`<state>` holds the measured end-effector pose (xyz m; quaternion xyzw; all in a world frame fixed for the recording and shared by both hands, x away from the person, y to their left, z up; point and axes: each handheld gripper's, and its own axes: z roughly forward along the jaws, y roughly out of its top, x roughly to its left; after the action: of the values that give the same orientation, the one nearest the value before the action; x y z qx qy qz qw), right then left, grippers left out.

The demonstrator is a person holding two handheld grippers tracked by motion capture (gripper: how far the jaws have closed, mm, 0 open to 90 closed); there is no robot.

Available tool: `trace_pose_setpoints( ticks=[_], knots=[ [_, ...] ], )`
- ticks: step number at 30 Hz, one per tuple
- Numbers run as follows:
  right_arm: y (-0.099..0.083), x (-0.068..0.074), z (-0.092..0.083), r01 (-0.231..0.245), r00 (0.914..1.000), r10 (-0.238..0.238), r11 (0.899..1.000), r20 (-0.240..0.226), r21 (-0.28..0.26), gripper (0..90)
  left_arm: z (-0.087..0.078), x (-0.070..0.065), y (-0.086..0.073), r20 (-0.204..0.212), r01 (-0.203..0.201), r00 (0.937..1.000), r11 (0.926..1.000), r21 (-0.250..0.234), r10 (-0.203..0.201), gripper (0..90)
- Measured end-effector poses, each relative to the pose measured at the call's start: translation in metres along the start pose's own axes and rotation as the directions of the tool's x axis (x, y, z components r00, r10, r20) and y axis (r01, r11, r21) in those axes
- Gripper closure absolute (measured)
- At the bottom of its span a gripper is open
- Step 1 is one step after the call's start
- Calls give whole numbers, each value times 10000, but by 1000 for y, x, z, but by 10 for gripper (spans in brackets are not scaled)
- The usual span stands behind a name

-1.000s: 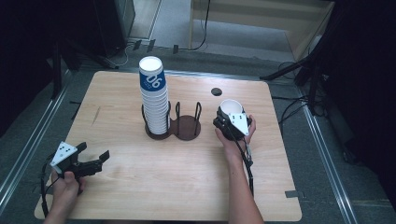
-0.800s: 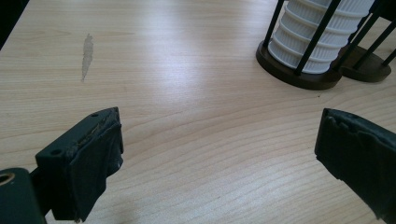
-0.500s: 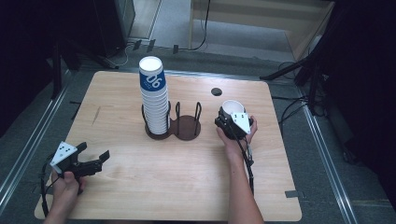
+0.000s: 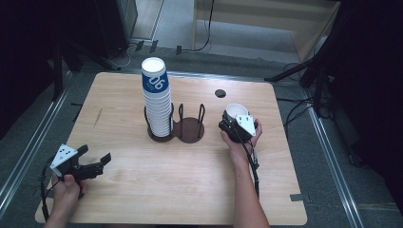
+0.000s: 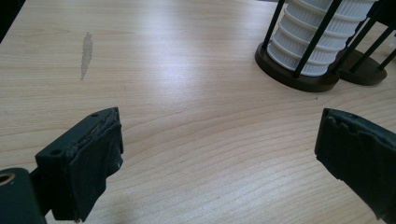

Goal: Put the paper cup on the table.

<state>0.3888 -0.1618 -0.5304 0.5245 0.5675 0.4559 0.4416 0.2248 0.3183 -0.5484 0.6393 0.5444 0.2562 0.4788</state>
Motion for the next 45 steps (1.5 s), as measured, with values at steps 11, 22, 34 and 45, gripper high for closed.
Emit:
trace_pose_setpoints(
  ticks=[11,22,34,45],
  knots=[
    [-7,0,-2,-140,9999,140,9994,-3,327,171,0,0,0,-13,-6,10000,10000,26,6,19],
    [-7,-3,-3,-279,9995,287,9982,-151,537,145,0,0,0,-50,1,10000,10000,55,-1,19],
    [-7,-10,-10,-507,9975,543,9956,-445,792,0,0,0,0,-70,16,10000,10000,52,-16,19],
    [3,-22,-33,-622,9948,656,9970,-782,453,0,0,0,0,-73,-8,10000,10000,61,8,19]
  ],
)
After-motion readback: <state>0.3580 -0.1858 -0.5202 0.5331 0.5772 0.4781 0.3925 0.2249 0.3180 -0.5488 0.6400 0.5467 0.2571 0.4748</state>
